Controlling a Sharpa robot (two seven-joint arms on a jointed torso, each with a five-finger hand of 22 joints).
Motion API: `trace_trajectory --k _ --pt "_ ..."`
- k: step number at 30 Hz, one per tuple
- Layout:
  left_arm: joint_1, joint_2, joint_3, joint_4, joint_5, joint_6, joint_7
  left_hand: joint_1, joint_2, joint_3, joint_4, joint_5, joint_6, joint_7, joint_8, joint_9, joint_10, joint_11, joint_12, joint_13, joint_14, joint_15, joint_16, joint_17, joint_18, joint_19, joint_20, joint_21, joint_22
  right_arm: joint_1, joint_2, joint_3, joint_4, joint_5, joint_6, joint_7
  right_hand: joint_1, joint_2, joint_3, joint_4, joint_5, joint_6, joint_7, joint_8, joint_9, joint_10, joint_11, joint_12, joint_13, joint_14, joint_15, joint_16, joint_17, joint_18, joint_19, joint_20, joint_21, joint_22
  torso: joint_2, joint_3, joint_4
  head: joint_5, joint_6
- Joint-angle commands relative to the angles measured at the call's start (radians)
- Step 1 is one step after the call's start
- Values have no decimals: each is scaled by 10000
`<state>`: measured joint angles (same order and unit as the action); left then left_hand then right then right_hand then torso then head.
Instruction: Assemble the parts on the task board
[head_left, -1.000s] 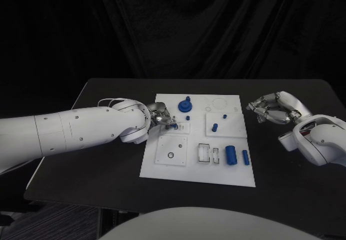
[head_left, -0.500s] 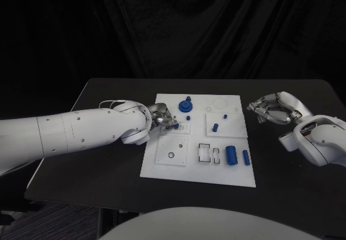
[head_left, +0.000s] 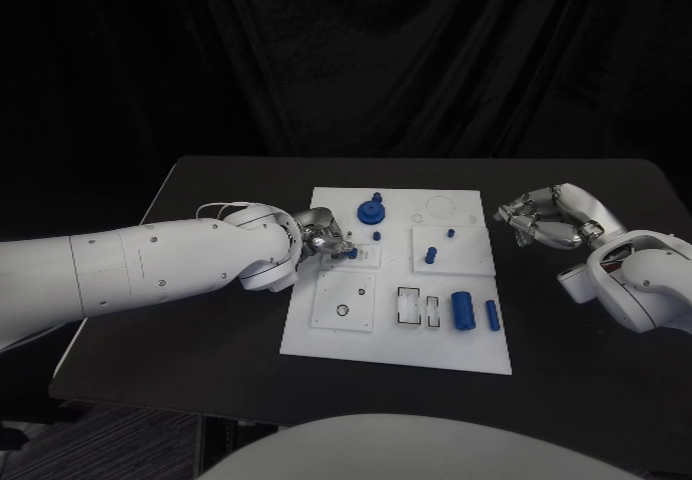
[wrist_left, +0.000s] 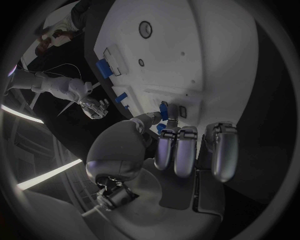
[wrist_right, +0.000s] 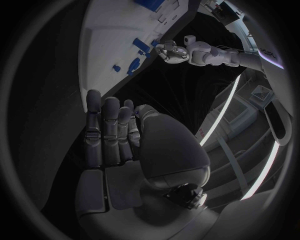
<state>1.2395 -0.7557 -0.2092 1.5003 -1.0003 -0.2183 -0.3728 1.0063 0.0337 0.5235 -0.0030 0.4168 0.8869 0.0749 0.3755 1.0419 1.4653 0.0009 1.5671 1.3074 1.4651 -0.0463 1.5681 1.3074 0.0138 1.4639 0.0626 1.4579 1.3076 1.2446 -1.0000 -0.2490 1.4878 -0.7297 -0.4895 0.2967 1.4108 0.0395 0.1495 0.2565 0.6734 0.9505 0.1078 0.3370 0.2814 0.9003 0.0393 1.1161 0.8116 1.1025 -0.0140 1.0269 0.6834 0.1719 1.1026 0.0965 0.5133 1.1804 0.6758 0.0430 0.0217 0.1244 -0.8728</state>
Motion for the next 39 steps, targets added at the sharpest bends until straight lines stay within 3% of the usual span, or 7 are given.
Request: trace_trajectory --k 1,22,26,27,29,31,39 --pt "-41 -31 -14 51 -34 16 62 3 38 681 -631 22 30 -72 36 15 1055 -35 37 2634 1057 -56 27 2634 153 495 -36 -50 2241 -26 -13 8 4 -46 26 -186 103 -29 49 0 61 -82 -2 41 7 27 9 -21 -8 62 8 -37 -10 100 56 10 -68 8 -2 5 3 0 2" --pt "-47 -64 -14 105 -34 68 49 6 13 688 -611 57 52 -81 47 28 1055 -42 37 2634 1057 -62 27 2634 163 477 -39 -90 2228 -37 -17 8 5 -46 32 -199 102 -45 84 3 68 -133 16 18 -1 15 21 -31 -34 60 15 -42 -17 98 58 11 -72 15 -1 2 -1 21 2" --pt "-48 -29 -14 81 -34 97 77 -57 -31 559 -393 -385 30 -99 24 48 1055 -51 37 2634 1057 -69 27 2634 171 455 -44 -140 2215 -39 -9 8 1 -46 28 -191 103 -51 101 3 70 -153 23 9 -5 9 26 -35 -46 59 18 -45 -22 96 59 12 -74 19 -1 1 -2 23 2" --pt "-49 -16 -14 73 -34 104 89 -160 -44 333 -131 -943 9 -109 -17 37 1055 -52 37 2634 1057 -63 27 2634 176 443 -43 -167 2208 -40 -8 8 0 -46 30 -190 103 -51 101 3 70 -153 23 9 -5 9 26 -35 -46 59 18 -45 -22 96 59 12 -74 19 -2 1 -2 24 2" --pt "-50 7 -14 58 -34 117 108 -213 -71 -49 224 -1513 -8 -115 -94 -2 1055 -58 37 2634 1057 -70 27 2634 181 431 -43 -201 2200 -42 -5 8 -2 -46 31 -186 103 -51 101 3 70 -153 23 9 -5 9 26 -35 -46 59 18 -45 -22 96 59 12 -74 19 -7 4 -2 27 2" --pt "-50 25 -14 49 -34 129 115 -243 -90 -413 561 -1772 -22 -98 -171 -45 1055 -43 37 2634 1057 -60 27 2634 185 425 -38 -229 2195 -43 -3 8 -2 -46 33 -183 103 -51 101 3 70 -153 23 9 -5 9 26 -35 -46 59 18 -45 -22 96 59 12 -74 19 -7 6 -2 29 2" --pt "-54 61 -14 -20 -34 275 45 -240 -159 -1269 1280 -2128 -28 -49 -320 -128 1055 0 37 2634 1057 -28 27 2634 195 415 -17 -283 2185 -50 4 8 -9 -46 43 -176 105 -53 112 2 72 -165 27 4 -7 18 29 -29 -39 63 20 -41 -15 96 59 13 -75 21 -11 2 -20 50 2"
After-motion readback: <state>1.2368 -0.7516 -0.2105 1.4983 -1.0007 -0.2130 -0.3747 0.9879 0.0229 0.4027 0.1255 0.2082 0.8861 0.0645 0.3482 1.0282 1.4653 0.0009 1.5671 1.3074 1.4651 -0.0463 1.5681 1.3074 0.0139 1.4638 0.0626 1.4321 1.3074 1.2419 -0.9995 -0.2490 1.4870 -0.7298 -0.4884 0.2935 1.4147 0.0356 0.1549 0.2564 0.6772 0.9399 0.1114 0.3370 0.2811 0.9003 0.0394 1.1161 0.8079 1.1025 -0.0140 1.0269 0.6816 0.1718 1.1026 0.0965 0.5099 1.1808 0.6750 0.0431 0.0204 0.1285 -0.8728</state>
